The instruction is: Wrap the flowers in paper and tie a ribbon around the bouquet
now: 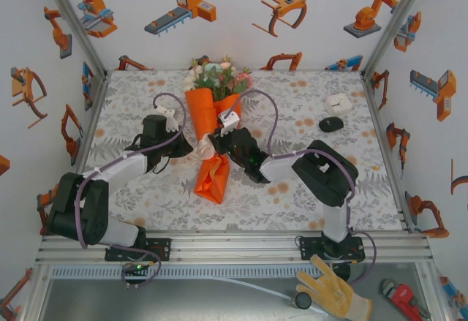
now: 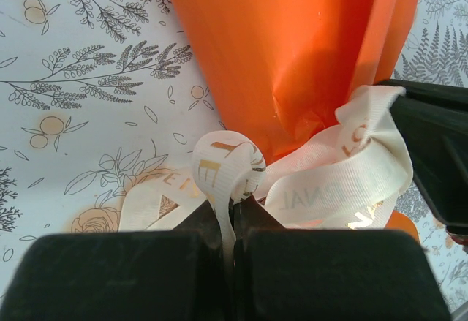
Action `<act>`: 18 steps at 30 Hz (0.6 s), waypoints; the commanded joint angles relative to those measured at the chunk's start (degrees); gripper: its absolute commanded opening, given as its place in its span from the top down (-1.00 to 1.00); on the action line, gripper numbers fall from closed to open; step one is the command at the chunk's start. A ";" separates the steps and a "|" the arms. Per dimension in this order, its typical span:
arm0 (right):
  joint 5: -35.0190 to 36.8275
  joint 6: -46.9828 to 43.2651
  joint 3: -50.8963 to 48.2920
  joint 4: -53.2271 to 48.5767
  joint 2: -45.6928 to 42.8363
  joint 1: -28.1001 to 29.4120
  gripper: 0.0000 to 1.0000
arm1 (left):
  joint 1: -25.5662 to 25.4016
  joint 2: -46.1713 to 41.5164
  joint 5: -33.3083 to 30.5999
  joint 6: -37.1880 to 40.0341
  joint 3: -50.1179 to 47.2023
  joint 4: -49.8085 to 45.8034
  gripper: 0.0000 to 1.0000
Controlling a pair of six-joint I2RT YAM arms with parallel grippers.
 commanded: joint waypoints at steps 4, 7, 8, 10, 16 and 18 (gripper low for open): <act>1.39 -4.05 2.49 -1.65 0.94 -0.11 0.49 | 0.33 -0.39 0.41 1.49 -0.37 -0.72 1.00; 3.96 -8.91 4.24 -4.15 1.78 0.02 0.68 | 0.33 -0.47 1.61 1.72 -0.99 0.16 1.00; 5.12 -10.52 5.05 -5.57 1.89 0.14 0.78 | 0.33 -0.46 1.27 1.70 -1.18 0.13 1.00; 6.25 -12.70 5.67 -6.30 1.64 0.34 0.95 | 0.33 -0.33 -1.10 1.20 -1.25 -1.04 1.00; 7.19 -16.33 2.98 -5.75 -2.75 1.39 1.00 | 1.10 -2.70 -3.75 -0.96 -3.46 0.48 0.65; 6.25 -16.12 1.49 -4.84 -4.08 1.40 1.00 | 1.21 -5.30 -3.32 -0.65 -3.84 0.75 0.35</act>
